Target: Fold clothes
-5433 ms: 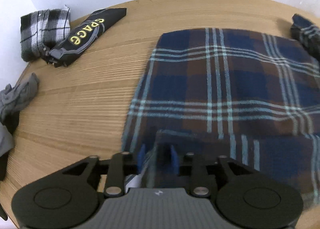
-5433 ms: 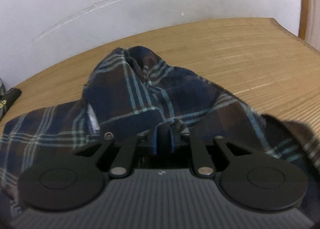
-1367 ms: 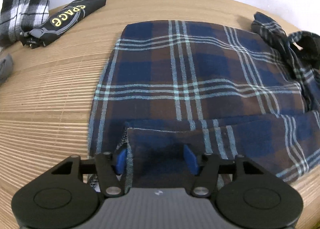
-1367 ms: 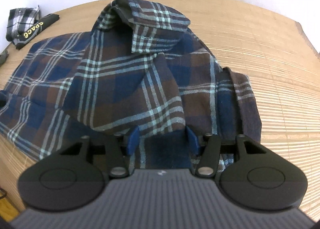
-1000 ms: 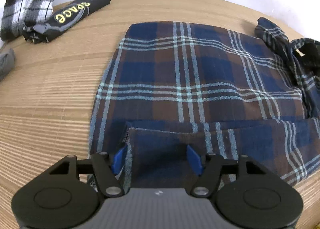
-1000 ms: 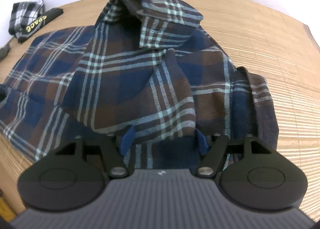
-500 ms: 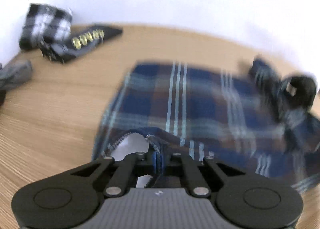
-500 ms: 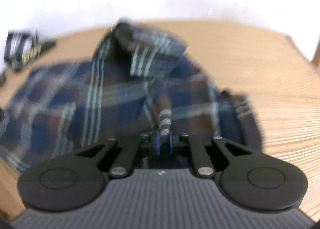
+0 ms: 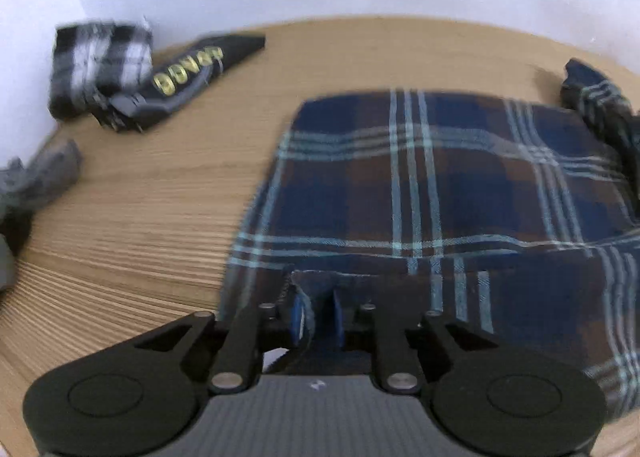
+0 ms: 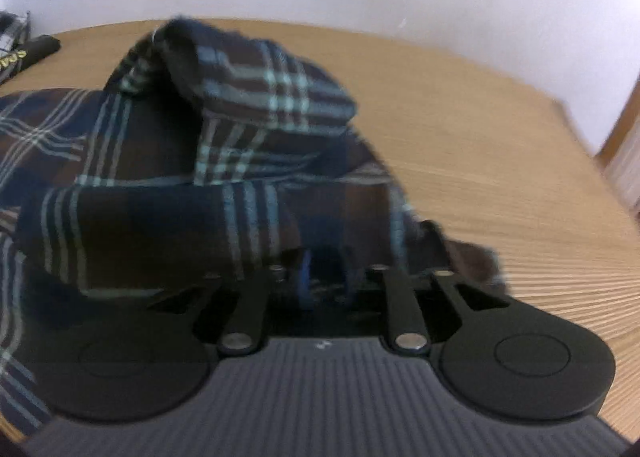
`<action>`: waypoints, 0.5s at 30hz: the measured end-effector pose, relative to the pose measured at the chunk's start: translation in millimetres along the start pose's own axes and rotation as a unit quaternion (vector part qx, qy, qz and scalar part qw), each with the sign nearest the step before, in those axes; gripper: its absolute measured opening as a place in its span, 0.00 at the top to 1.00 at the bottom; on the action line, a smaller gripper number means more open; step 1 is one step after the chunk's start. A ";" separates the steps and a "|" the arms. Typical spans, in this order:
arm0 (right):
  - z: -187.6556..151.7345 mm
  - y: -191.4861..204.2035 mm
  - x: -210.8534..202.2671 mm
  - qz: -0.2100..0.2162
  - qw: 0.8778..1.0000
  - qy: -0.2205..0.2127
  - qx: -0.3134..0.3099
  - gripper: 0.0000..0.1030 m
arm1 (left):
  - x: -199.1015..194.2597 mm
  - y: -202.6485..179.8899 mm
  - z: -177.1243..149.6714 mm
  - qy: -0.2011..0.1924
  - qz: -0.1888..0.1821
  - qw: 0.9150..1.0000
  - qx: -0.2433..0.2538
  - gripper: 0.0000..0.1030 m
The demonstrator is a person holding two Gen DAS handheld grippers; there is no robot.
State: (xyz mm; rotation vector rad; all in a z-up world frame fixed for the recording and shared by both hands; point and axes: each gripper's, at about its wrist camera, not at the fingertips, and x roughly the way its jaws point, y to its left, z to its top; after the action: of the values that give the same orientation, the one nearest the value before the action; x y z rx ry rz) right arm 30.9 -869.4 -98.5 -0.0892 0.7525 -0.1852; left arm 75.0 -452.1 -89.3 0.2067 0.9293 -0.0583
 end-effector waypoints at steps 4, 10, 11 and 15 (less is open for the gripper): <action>-6.2 -14.3 -55.1 -0.014 0.998 -0.058 0.016 0.70 | -32.4 10.8 -18.4 -0.001 -0.002 1.000 0.001 0.71; -34.1 -12.8 -84.0 0.063 0.997 -0.022 -0.028 0.70 | -26.2 0.0 -46.6 0.041 0.007 0.998 0.045 0.66; -42.1 -8.6 -80.0 0.067 0.997 -0.005 -0.036 0.70 | -22.2 -1.5 -50.6 0.043 0.015 0.998 0.052 0.63; -59.3 -5.6 -53.4 0.059 0.996 0.052 -0.043 0.73 | -14.2 2.0 -57.2 0.048 0.036 0.996 0.066 0.49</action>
State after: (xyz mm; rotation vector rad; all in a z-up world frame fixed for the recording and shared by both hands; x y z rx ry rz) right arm -48.7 -865.1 -104.9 -0.1174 0.8679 -0.0451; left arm 21.6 -439.1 -110.8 0.3674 1.0141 -0.0439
